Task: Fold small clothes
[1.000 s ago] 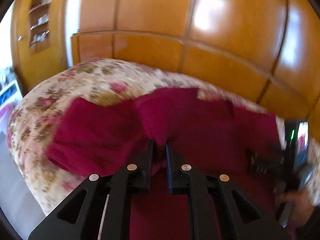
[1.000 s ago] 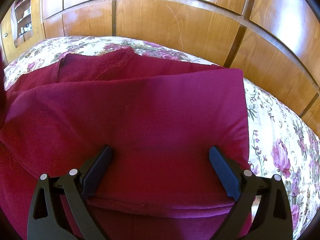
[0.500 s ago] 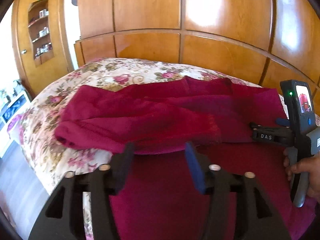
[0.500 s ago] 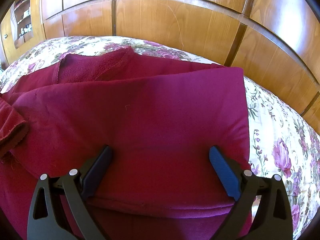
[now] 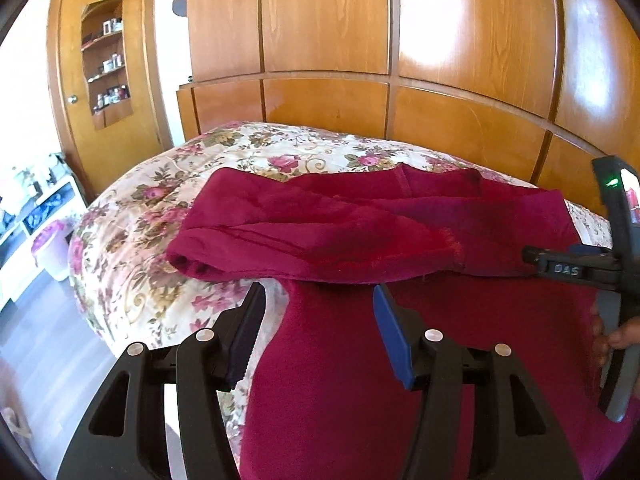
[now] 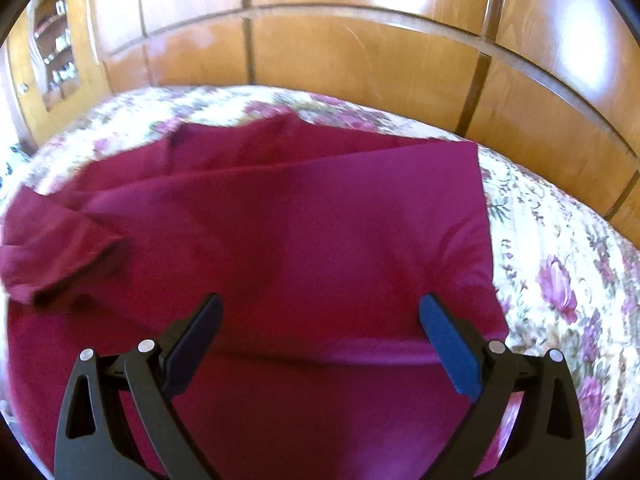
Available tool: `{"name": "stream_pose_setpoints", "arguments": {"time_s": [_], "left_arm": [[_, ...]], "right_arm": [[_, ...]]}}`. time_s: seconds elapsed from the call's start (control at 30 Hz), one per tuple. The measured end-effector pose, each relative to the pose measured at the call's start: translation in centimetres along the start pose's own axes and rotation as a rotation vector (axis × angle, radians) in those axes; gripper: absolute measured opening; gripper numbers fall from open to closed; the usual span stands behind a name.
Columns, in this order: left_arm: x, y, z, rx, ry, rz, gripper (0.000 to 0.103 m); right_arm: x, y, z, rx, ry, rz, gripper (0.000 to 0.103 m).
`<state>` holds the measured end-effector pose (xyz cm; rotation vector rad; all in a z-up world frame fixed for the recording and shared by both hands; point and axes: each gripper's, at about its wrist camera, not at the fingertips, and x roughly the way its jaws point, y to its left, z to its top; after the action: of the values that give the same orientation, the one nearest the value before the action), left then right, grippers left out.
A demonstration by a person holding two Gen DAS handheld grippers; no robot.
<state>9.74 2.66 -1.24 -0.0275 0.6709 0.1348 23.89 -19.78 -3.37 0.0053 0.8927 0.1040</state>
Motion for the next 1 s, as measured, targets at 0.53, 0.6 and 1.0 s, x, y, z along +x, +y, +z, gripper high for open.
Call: {"name": "stream_pose_setpoints", "arguments": {"time_s": [0.53,0.6,1.0], "left_arm": [[-0.4,2.6,-1.2,-0.047,0.016,0.048,0.064],[-0.6,2.9,-1.3,-0.059,0.007,0.051,0.066],[0.4,4.5,-2.7,-0.119,0.071,0.04,0.066]], "right_arm": [[1.2,9.2,1.7,0.07,0.153,0.43,0.067],[1.8,10.6,2.0,0.014,0.172,0.392,0.028],[-3.3,8.4,2.0,-0.071,0.026,0.314,0.007]]}}
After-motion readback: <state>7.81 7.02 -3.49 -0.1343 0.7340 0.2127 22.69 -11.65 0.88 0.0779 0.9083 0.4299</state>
